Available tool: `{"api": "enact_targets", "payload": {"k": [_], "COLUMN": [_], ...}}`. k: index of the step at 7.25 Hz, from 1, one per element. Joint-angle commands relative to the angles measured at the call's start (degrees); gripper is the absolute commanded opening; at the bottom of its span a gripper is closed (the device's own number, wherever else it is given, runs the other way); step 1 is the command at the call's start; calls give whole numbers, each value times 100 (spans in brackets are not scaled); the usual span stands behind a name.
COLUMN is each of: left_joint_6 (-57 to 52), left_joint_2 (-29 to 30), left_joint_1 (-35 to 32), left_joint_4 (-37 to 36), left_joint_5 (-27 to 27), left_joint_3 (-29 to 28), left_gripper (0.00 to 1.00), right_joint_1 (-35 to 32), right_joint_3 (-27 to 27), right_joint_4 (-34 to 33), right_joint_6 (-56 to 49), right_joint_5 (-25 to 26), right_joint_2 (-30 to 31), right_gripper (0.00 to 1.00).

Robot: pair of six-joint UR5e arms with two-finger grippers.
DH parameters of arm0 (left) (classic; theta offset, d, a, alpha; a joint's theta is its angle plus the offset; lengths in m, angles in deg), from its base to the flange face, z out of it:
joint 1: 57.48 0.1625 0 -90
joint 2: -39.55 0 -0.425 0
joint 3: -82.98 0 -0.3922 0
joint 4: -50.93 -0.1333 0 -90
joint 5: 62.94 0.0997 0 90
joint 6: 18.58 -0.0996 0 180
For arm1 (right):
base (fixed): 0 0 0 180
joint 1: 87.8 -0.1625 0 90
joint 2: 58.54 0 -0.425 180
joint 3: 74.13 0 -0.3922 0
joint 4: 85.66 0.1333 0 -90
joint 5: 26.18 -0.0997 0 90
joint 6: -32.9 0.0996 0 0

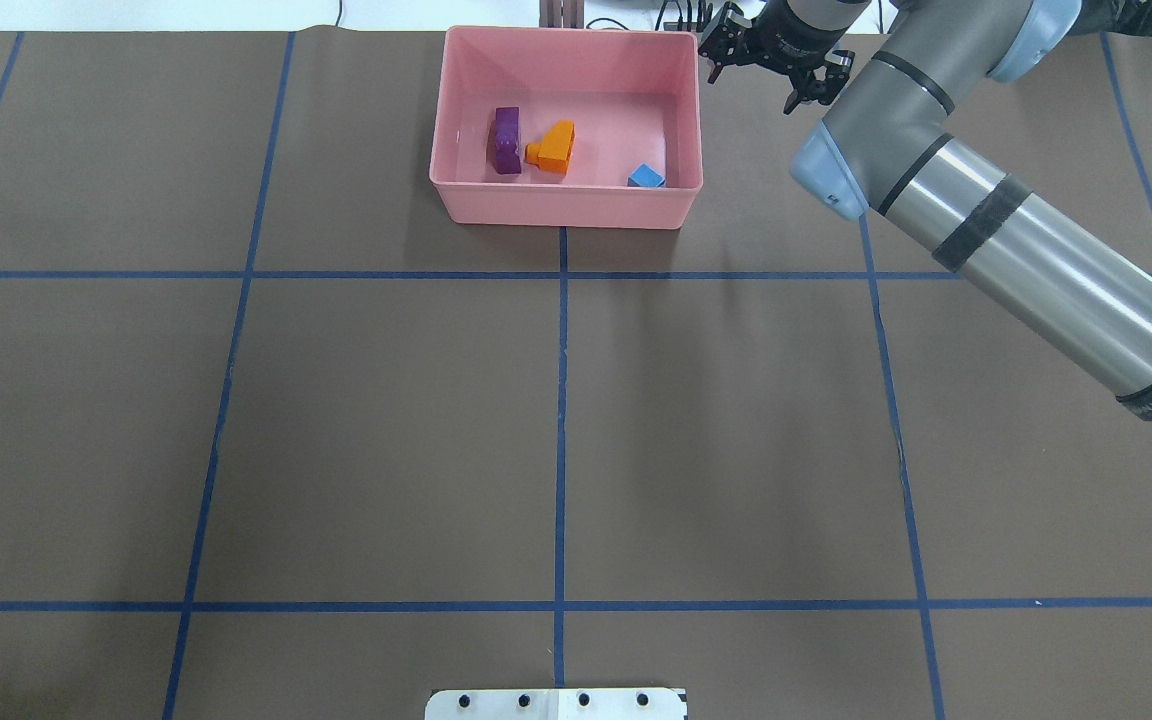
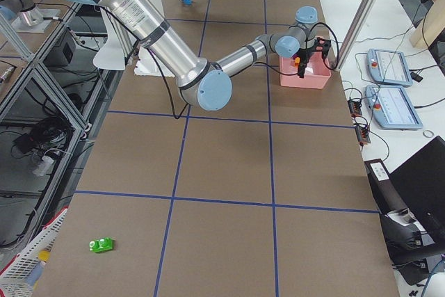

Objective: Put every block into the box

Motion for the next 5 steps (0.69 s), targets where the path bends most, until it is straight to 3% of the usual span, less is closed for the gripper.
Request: {"api": "enact_targets", "payload": {"k": [1, 3, 4, 5], "left_joint_6": [640, 875, 823, 787], "left_joint_2": [-249, -636, -506, 34], "left_joint_1": [-42, -390, -1020, -1592], "left_joint_4": [390, 753, 745, 684], "left_joint_5": [-50, -303, -592, -630], "left_joint_3": [91, 695, 681, 664], "left_gripper": [0, 0, 0, 0], "right_joint_1": [-18, -297, -482, -701], "right_joint_3": [9, 88, 393, 761], "right_joint_4": [0, -9, 0, 0], "right_joint_6": [0, -61, -445, -875], "right_joint_5": [0, -253, -472, -631], "right_joint_2": [-4, 92, 519, 1046], "right_gripper": [100, 100, 100, 100]}}
